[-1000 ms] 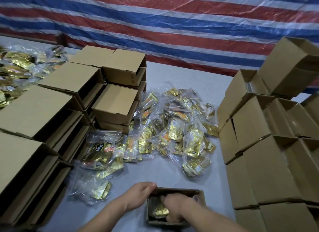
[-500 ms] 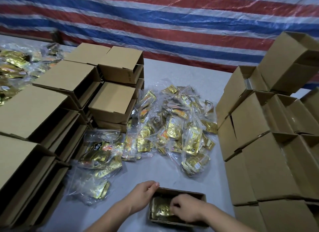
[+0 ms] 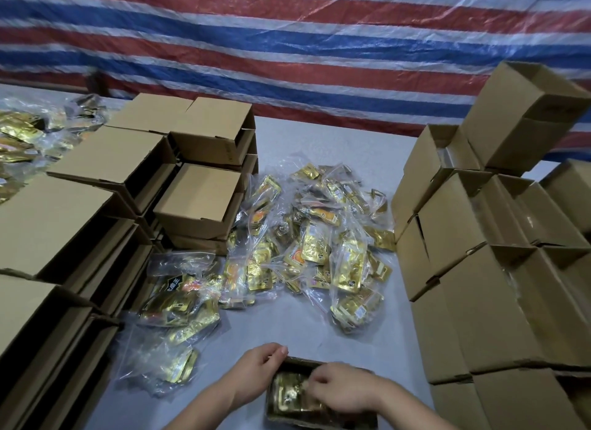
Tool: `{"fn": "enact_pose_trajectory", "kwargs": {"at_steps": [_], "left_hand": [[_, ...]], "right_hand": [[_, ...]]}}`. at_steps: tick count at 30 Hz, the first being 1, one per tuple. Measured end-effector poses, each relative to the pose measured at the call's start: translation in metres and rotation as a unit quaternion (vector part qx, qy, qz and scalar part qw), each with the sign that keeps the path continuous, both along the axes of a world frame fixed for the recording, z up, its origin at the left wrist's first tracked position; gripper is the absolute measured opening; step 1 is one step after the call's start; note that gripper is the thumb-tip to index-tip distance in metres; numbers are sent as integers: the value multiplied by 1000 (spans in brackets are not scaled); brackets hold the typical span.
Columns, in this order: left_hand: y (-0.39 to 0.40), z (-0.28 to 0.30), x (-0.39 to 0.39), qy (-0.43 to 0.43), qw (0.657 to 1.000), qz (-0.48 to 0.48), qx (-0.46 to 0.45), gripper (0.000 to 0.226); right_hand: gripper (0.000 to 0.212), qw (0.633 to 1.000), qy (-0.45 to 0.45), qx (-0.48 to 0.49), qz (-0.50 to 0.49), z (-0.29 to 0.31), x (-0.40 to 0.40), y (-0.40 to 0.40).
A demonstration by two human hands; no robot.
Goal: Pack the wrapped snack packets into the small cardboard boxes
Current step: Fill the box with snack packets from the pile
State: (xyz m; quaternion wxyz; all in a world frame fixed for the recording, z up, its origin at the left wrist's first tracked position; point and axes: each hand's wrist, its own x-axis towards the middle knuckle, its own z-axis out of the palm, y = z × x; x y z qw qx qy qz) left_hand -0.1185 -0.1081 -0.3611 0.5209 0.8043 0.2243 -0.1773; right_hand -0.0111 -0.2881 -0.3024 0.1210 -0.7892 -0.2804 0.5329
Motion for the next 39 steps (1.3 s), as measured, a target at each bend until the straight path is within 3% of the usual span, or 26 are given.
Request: {"fn": "enact_pose_trajectory", "kwargs": {"at_steps": [3, 6, 11, 14, 19, 23, 29, 31, 35, 39], "left_hand": [[5, 7, 7, 1, 999, -35, 35, 43], [11, 19, 28, -10, 995, -46, 91, 40], [18, 43, 90, -113, 974, -13, 194, 29], [19, 47, 132, -122, 968, 12, 221, 24], [14, 40, 190, -85, 968, 35, 235, 36], [15, 27, 232, 8, 970, 71, 232, 45], [19, -4, 277, 129, 974, 135, 128, 54], [17, -11, 287, 138, 971, 128, 150, 67], [7, -11, 305, 171, 951, 111, 231, 121], [2, -14, 309, 157, 940, 82, 290, 116]], "right_hand": [[31, 986, 39, 100, -128, 16, 18, 1], [21, 961, -11, 151, -233, 24, 47, 3], [26, 928, -110, 151, -321, 20, 88, 3], [23, 919, -115, 142, -350, 22, 101, 2], [17, 902, -113, 153, -386, 26, 117, 4], [18, 898, -105, 159, -397, 26, 128, 6], [18, 892, -84, 156, -416, 21, 138, 6], [16, 888, -74, 161, -425, 19, 141, 6], [14, 880, -59, 164, -441, 16, 145, 4], [14, 879, -54, 158, -446, 13, 149, 2]]}}
